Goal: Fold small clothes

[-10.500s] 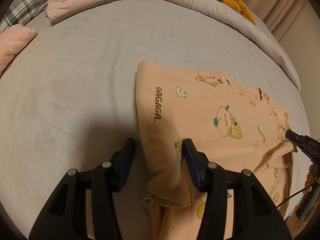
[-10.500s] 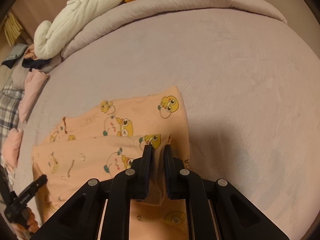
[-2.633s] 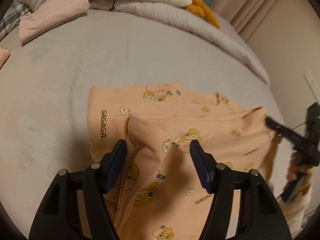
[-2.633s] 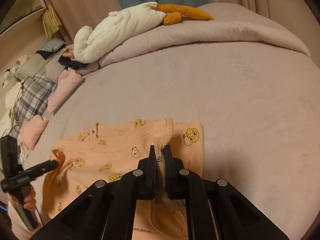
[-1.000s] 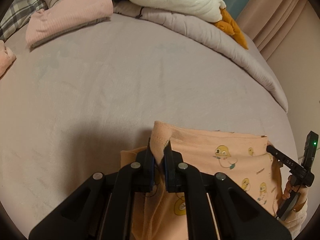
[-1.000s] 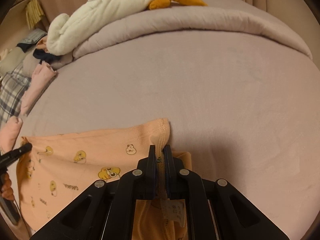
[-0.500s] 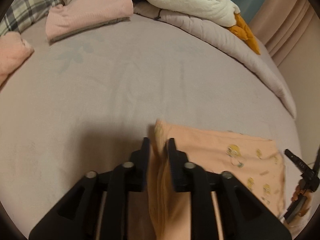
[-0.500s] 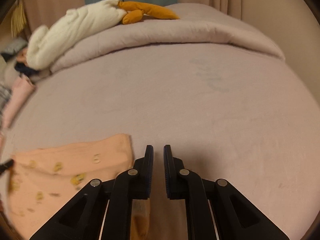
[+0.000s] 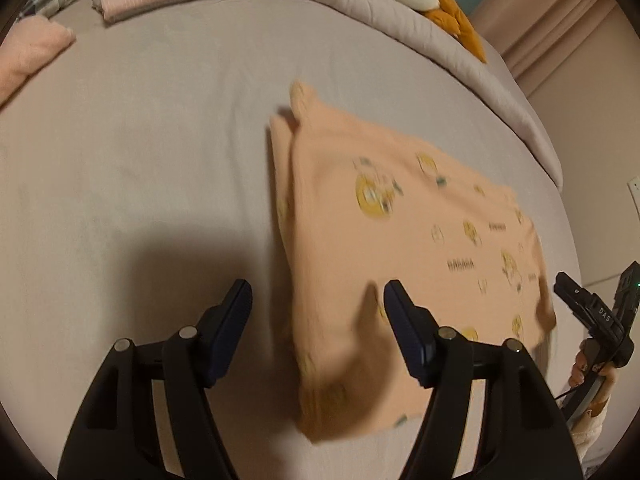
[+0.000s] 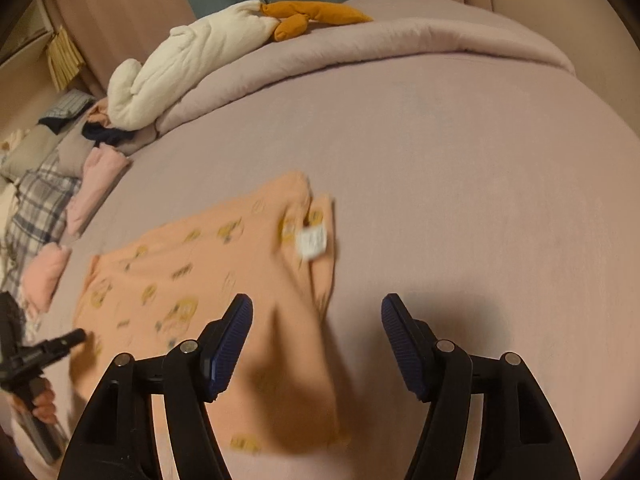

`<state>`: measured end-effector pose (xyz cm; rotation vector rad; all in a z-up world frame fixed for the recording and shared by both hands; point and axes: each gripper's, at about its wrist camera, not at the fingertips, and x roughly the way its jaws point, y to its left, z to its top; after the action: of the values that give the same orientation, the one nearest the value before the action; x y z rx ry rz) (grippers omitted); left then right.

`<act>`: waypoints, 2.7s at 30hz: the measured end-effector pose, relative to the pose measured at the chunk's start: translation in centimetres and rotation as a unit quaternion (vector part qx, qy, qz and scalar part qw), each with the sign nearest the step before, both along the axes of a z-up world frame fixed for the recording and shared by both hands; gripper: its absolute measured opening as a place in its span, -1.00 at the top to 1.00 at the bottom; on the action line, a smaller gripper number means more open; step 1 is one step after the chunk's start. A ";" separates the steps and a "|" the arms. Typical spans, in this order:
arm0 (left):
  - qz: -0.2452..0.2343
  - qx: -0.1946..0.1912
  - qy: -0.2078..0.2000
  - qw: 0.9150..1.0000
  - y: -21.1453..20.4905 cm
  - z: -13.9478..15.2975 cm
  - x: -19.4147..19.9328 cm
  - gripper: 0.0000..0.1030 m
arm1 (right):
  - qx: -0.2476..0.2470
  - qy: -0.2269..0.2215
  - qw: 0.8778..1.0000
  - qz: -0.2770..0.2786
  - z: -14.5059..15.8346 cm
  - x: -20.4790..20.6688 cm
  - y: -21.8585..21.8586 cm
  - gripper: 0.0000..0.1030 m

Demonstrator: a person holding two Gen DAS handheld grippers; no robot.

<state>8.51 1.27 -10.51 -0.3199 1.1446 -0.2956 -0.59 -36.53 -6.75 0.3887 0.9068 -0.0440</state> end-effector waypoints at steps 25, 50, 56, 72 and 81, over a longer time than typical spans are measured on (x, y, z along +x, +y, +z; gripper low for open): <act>-0.013 -0.086 0.021 0.996 -1.6 -2.0 -2.3 0.80 | 0.072 -0.002 0.997 -0.006 -3.0 -0.6 1.7 0.03; -0.041 -0.045 0.017 0.998 -2.0 1.6 -12.4 0.86 | 0.060 -0.027 0.998 -0.002 -0.4 -8.3 1.0 0.68; -0.040 -0.021 0.042 0.998 -2.7 0.1 -12.2 0.84 | 0.060 -0.010 0.998 -0.013 -1.2 -8.7 0.6 0.68; -0.035 0.009 0.031 0.999 -1.8 0.7 -12.4 0.71 | -0.023 -0.030 0.999 0.018 1.3 -6.8 3.1 0.68; 0.000 0.025 0.011 1.000 0.7 1.5 -12.8 0.66 | -0.077 -0.076 0.987 0.116 4.8 -5.1 8.6 0.68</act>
<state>-4.27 1.95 -9.01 -0.2796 1.1727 -0.2638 -5.70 -27.93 -1.98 0.1392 0.7877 0.1277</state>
